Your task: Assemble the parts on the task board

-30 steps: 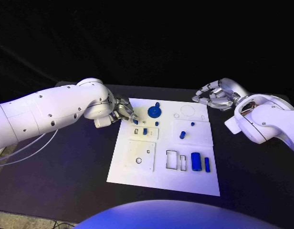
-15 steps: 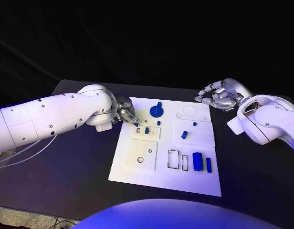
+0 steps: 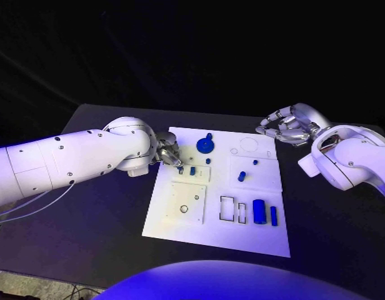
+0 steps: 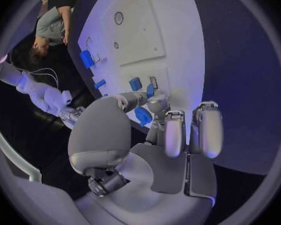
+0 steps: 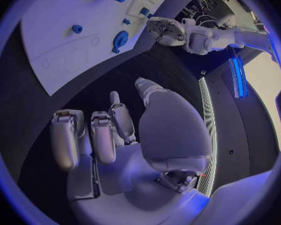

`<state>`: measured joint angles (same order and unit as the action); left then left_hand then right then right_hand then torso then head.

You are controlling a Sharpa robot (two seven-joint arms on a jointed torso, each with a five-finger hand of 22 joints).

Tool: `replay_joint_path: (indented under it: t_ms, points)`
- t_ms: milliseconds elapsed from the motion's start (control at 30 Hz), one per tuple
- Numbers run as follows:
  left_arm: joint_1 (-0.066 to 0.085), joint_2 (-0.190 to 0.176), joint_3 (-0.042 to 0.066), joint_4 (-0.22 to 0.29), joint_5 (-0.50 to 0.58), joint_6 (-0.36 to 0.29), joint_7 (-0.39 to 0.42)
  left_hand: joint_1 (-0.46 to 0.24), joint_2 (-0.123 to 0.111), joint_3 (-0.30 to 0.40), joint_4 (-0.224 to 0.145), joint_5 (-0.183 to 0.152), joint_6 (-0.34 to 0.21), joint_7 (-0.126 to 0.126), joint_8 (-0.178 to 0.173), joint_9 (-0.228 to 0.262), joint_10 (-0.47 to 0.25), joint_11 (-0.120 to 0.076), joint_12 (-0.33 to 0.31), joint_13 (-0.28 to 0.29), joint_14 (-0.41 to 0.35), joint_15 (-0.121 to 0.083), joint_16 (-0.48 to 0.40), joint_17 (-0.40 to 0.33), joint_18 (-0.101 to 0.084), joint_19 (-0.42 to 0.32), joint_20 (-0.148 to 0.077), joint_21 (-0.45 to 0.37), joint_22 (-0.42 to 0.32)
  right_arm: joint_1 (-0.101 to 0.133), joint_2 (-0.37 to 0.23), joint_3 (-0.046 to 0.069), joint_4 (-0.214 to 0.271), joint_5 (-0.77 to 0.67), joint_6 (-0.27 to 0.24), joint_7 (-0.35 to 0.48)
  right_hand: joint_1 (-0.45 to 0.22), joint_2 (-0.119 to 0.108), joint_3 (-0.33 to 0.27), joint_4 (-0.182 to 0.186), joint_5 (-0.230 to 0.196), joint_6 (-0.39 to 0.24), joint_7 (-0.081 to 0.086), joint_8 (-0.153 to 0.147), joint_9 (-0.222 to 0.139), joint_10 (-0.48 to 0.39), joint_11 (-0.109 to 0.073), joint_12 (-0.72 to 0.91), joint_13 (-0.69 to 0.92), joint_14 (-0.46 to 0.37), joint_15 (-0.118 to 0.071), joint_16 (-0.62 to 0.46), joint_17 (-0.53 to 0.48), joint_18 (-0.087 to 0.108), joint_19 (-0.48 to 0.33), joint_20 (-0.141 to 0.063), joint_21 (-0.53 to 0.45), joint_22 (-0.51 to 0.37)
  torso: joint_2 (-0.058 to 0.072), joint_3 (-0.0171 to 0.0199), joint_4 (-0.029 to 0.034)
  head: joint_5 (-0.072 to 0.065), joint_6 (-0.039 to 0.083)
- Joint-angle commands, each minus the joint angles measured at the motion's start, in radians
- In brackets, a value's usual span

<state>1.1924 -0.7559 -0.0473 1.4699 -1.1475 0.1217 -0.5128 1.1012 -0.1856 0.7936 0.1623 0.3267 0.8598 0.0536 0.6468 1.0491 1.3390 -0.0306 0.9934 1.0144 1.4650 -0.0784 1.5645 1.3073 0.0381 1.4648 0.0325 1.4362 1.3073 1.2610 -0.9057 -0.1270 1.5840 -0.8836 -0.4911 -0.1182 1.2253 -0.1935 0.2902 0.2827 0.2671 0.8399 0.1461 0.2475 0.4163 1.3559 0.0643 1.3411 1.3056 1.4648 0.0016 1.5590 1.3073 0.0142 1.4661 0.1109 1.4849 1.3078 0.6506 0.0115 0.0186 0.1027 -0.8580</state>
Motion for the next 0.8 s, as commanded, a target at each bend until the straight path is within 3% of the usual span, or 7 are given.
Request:
replay_joint_path:
  t_ms: [33, 800]
  points:
    - [-0.001, 0.003, 0.000, 0.005, -0.018, 0.009, -0.005, -0.006, 0.002, 0.124, -0.133, 0.010, 0.025, -0.016, 0.004, 0.011, 0.010, -0.002, 0.005, 0.001, 0.106, -0.007, 0.006, 0.264, -0.004, 0.025, -0.005, 0.004, 0.196, -0.001, 0.000, 0.000, 0.002, -0.002, 0.009, 0.006, -0.004, 0.002, 0.004, -0.001, 0.003, -0.008, 0.000, 0.005, 0.001, -0.005, 0.001, -0.003, -0.001, 0.097, -0.005, -0.004, 0.228, 0.011, 0.047, -0.006, -0.006, 0.217, 0.000, 0.0006, -0.0001, 0.000, 0.000]
    - [-0.014, 0.019, -0.006, -0.007, -0.049, 0.038, -0.018, -0.013, -0.003, 0.126, -0.138, 0.031, 0.033, -0.017, 0.007, 0.006, 0.021, -0.003, 0.019, 0.012, 0.106, -0.010, 0.006, 0.264, -0.007, 0.033, -0.007, 0.015, 0.203, -0.001, 0.000, 0.000, -0.001, -0.002, 0.012, -0.002, -0.003, 0.001, 0.007, -0.002, 0.007, -0.008, 0.000, 0.006, 0.002, -0.007, 0.001, -0.005, -0.004, 0.096, -0.006, -0.004, 0.227, 0.011, 0.047, -0.007, -0.007, 0.217, -0.001, 0.0000, 0.0008, -0.001, 0.003]
